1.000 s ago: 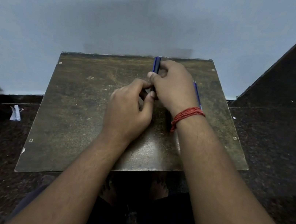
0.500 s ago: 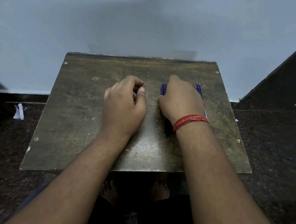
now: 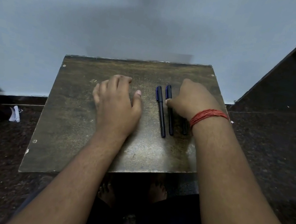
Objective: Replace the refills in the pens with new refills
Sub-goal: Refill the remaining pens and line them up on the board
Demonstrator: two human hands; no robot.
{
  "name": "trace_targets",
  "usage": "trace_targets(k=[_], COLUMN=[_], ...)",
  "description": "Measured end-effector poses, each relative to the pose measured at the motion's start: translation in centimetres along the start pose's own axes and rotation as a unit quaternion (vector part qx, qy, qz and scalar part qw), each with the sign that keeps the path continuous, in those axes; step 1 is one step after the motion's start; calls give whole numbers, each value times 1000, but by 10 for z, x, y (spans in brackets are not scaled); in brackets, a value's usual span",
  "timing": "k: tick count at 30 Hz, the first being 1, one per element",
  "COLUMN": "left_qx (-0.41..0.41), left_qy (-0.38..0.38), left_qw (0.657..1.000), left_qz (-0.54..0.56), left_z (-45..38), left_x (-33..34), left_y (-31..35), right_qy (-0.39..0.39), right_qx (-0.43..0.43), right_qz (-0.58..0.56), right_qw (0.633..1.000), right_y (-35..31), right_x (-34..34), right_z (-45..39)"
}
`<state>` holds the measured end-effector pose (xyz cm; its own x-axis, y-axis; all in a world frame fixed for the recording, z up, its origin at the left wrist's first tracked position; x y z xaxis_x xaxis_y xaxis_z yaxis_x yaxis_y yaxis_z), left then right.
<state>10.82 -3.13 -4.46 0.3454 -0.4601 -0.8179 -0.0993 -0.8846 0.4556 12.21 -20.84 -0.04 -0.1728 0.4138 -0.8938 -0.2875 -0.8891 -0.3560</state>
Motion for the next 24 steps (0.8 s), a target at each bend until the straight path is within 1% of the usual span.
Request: trace_targets(k=[4, 10, 18, 21, 24], left_qx=[-15, -31, -38, -36, -37], left_qy=[-13, -19, -10, -3, 8], left_qw=[1000, 999, 999, 999, 999], left_qz=[-21, -3, 18, 19, 21], left_z=[-4, -4, -6, -7, -7], left_x=[4, 3, 3, 2, -2], left_y=[-7, -8, -10, -11, -13], right_qy=[10, 22, 17, 30, 59], right_qx=[-9, -17, -68, -89, -133], right_qz=[17, 28, 29, 24, 13], right_qw=[1000, 999, 997, 995, 989], right_y=[-6, -7, -27, -36, -50], right_x=[9, 18, 32, 38, 47], right_z=[1, -1, 3, 7, 12])
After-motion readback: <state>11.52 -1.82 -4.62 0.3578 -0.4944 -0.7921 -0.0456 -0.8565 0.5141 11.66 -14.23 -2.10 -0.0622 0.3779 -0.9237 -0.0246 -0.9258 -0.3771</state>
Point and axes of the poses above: each hand's wrist, its own z-axis away from the middle knuckle, its own x-axis out of the palm, y = z × x, the point moved 4 cm from there along -z, towards the middle knuckle, and after that the axes turned 4 degrees about -z, right-handed, at the moved point
